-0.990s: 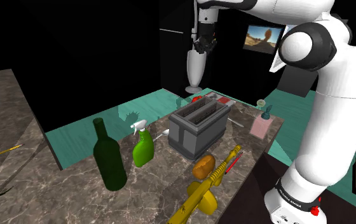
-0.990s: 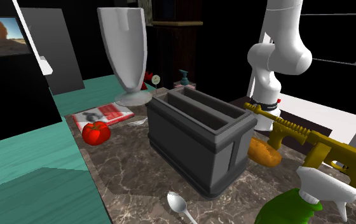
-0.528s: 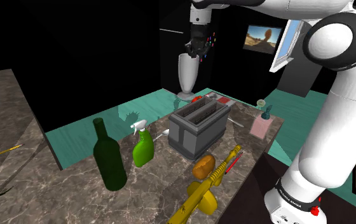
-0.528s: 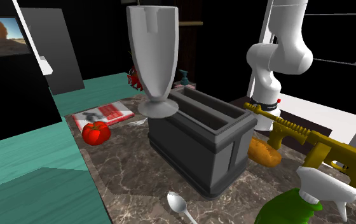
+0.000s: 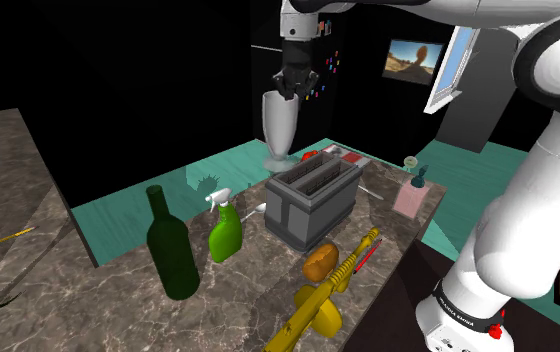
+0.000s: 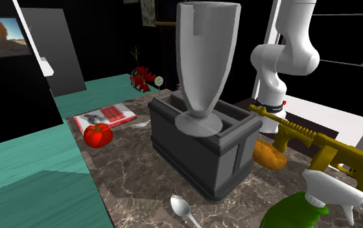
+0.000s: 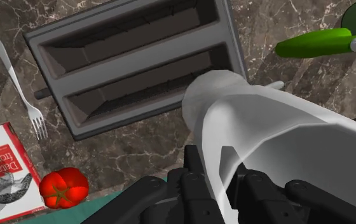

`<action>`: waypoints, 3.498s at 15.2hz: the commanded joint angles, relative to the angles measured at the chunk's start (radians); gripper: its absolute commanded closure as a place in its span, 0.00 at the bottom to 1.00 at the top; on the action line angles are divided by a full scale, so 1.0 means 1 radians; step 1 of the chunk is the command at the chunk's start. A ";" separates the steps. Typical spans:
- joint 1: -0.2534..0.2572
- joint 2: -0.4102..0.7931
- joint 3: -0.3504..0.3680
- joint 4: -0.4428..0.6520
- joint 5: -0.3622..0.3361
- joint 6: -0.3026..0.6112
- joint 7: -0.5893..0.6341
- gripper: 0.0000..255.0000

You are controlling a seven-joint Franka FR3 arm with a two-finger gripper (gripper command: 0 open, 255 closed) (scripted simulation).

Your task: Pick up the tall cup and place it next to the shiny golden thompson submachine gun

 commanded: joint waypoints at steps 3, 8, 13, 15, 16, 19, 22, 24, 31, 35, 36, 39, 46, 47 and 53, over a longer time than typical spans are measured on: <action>0.047 -0.017 0.048 -0.023 0.002 0.007 0.096 1.00; 0.106 -0.021 0.109 -0.028 0.005 0.006 0.216 1.00; 0.166 0.001 0.170 -0.001 0.004 0.001 0.337 1.00; 0.190 0.018 0.195 0.020 0.001 -0.003 0.386 1.00; 0.203 0.028 0.207 0.032 -0.001 -0.006 0.411 1.00; 0.243 0.066 0.243 0.077 -0.010 -0.015 0.486 1.00; 0.286 0.114 0.277 0.136 -0.025 -0.029 0.561 1.00; 0.317 0.153 0.298 0.185 -0.039 -0.041 0.611 1.00; 0.456 0.339 0.357 0.434 -0.112 -0.117 0.779 1.00; 0.575 0.505 0.369 0.686 -0.176 -0.210 0.860 1.00; 0.617 0.566 0.367 0.788 -0.198 -0.251 0.875 1.00; 0.611 0.549 0.368 0.728 -0.190 -0.209 0.883 1.00; 0.560 0.465 0.376 0.490 -0.161 -0.056 0.887 1.00; 0.555 0.457 0.376 0.464 -0.158 -0.038 0.887 1.00; 0.534 0.426 0.377 0.333 -0.147 0.062 0.888 1.00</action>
